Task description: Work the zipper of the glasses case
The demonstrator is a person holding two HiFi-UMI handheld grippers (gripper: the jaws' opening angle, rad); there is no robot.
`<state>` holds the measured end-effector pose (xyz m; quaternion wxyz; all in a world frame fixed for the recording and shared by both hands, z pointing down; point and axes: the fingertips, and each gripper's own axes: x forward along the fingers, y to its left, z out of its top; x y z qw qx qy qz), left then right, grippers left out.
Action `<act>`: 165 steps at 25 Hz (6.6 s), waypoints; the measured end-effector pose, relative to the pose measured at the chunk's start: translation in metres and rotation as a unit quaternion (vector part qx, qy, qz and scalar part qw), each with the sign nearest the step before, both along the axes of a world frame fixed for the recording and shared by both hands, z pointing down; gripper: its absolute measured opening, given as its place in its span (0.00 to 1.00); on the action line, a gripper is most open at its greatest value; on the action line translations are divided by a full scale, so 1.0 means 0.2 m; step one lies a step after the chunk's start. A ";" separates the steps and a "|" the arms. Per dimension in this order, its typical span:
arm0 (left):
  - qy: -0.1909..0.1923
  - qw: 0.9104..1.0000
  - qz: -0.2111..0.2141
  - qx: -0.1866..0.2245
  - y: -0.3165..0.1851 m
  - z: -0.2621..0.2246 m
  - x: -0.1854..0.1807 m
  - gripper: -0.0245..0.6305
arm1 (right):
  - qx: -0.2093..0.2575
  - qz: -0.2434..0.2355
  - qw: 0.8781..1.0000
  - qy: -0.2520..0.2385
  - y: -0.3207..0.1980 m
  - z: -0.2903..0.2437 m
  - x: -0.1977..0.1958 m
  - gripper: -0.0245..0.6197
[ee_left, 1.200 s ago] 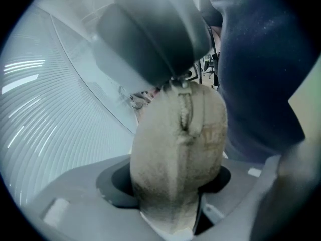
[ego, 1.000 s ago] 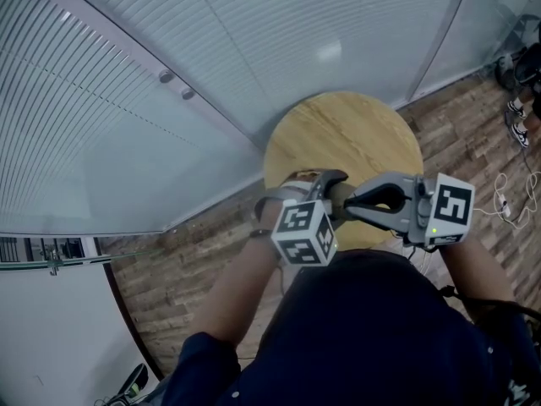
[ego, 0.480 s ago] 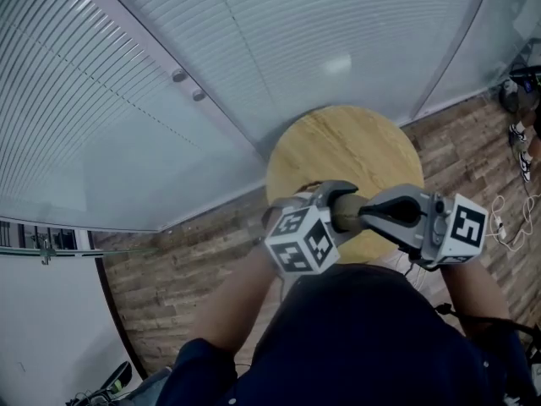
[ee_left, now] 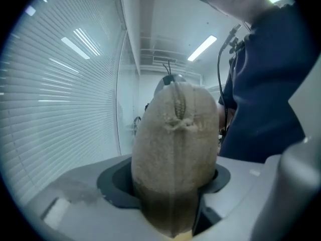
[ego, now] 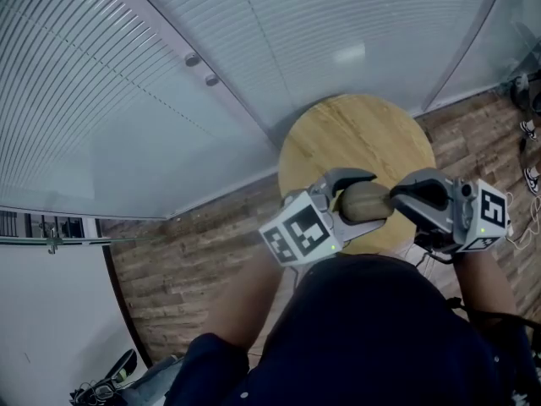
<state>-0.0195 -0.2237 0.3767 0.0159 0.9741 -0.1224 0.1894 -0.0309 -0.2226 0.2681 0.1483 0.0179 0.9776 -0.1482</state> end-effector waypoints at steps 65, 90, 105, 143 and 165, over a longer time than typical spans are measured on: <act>0.428 0.881 0.047 -0.198 -0.02 -0.56 -0.06 0.49 | -0.006 0.005 0.993 -0.116 -0.04 -0.20 0.12 0.05; 0.625 0.740 -0.035 -0.248 -0.33 -0.83 -0.44 0.50 | 0.014 0.011 0.996 -0.085 0.01 -0.14 0.04 0.05; 0.660 0.669 -0.106 -0.325 -0.52 -0.72 -0.44 0.50 | 0.014 0.033 0.999 -0.024 0.01 0.01 -0.07 0.05; 0.319 0.890 -0.302 -0.120 -0.51 -0.17 -0.57 0.50 | -0.061 0.240 0.959 0.139 -0.31 0.47 0.40 0.28; 0.147 0.939 -0.309 -0.028 -0.39 0.17 -0.43 0.50 | -0.095 0.378 0.908 0.157 -0.39 0.64 0.72 0.05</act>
